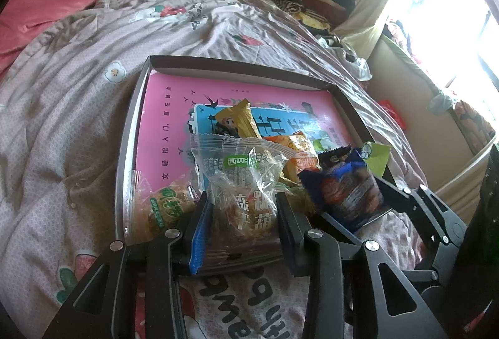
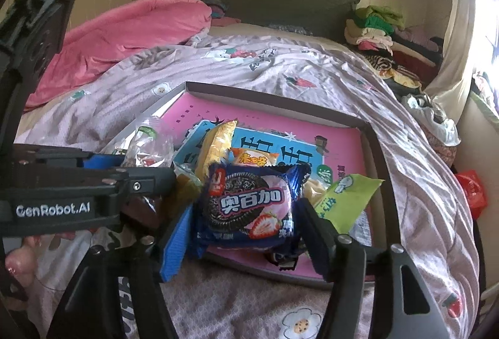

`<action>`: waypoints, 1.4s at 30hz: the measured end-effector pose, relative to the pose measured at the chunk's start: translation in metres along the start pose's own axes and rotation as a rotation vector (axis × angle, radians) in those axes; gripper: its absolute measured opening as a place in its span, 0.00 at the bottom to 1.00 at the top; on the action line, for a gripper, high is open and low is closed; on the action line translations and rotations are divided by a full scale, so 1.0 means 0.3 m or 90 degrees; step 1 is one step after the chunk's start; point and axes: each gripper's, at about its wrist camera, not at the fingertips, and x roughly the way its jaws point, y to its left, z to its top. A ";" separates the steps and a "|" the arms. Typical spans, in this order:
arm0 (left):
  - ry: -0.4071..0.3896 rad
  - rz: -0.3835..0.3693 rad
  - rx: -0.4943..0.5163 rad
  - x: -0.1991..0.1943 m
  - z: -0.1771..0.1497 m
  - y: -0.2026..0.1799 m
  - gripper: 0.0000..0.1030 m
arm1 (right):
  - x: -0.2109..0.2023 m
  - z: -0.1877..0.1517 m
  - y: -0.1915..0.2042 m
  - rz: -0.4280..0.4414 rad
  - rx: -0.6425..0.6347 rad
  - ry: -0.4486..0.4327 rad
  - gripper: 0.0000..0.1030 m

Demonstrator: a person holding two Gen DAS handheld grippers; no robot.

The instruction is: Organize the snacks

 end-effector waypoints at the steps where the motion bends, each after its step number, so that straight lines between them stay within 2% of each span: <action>1: 0.001 -0.002 0.000 0.002 0.000 -0.002 0.40 | -0.009 0.000 -0.004 -0.005 0.000 -0.004 0.67; 11: -0.006 -0.008 -0.002 -0.015 -0.001 -0.013 0.42 | -0.074 0.003 -0.057 -0.019 0.025 -0.023 0.70; 18: -0.025 -0.010 0.000 -0.053 0.006 -0.016 0.55 | -0.096 -0.010 -0.082 -0.027 0.045 -0.021 0.70; 28: -0.039 -0.002 0.008 -0.090 0.010 -0.027 0.67 | -0.103 -0.013 -0.105 -0.035 0.059 -0.018 0.71; 33: -0.061 0.005 0.012 -0.133 0.013 -0.039 0.73 | -0.148 -0.012 -0.117 -0.032 0.069 -0.038 0.71; 38: -0.087 0.014 0.011 -0.201 0.005 -0.056 0.76 | -0.228 -0.017 -0.124 -0.033 0.092 -0.069 0.81; 42: -0.097 0.029 0.008 -0.256 -0.013 -0.072 0.76 | -0.290 -0.030 -0.137 -0.013 0.118 -0.080 0.86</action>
